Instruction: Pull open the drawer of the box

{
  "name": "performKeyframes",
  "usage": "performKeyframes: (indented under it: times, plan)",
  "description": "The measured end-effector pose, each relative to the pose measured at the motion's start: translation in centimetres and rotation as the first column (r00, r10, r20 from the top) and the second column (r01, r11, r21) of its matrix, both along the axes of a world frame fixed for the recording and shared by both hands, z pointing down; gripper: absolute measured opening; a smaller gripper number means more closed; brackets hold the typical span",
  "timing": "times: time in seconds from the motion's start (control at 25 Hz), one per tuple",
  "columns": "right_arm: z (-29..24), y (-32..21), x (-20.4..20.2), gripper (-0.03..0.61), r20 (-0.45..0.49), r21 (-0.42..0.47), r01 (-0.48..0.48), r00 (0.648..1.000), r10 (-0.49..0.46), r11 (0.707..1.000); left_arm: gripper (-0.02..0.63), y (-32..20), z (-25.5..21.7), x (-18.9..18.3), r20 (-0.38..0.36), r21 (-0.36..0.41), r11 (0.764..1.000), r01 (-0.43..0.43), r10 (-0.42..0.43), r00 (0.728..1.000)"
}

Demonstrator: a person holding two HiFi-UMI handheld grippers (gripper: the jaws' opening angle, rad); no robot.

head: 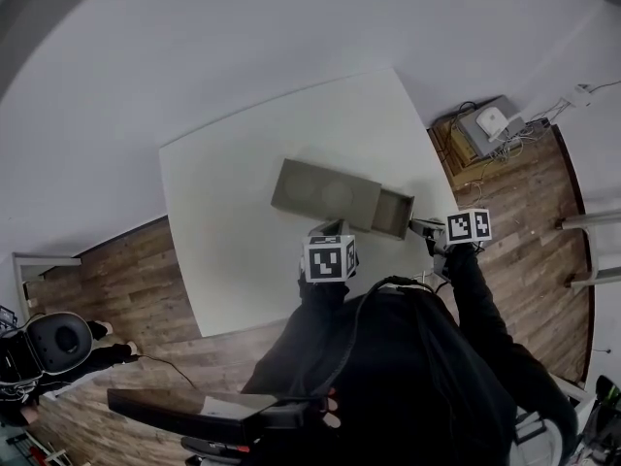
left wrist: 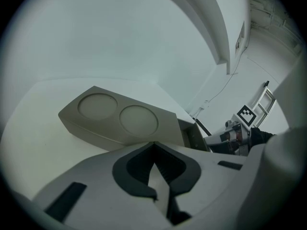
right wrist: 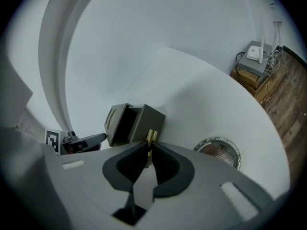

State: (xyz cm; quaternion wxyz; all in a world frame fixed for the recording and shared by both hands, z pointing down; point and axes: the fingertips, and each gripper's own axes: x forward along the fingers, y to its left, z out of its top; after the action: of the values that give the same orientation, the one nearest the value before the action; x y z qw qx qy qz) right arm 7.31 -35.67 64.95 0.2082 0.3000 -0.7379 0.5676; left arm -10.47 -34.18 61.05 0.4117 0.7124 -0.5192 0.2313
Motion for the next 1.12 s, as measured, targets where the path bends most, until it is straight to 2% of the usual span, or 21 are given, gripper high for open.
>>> performKeyframes:
  times: [1.12]
  plan:
    - [-0.05,0.17,0.81,0.026,-0.019,-0.004,-0.013,1.0,0.013,1.0,-0.005,-0.09,0.13,-0.28,-0.02,0.001,1.0,0.001,-0.001,1.0]
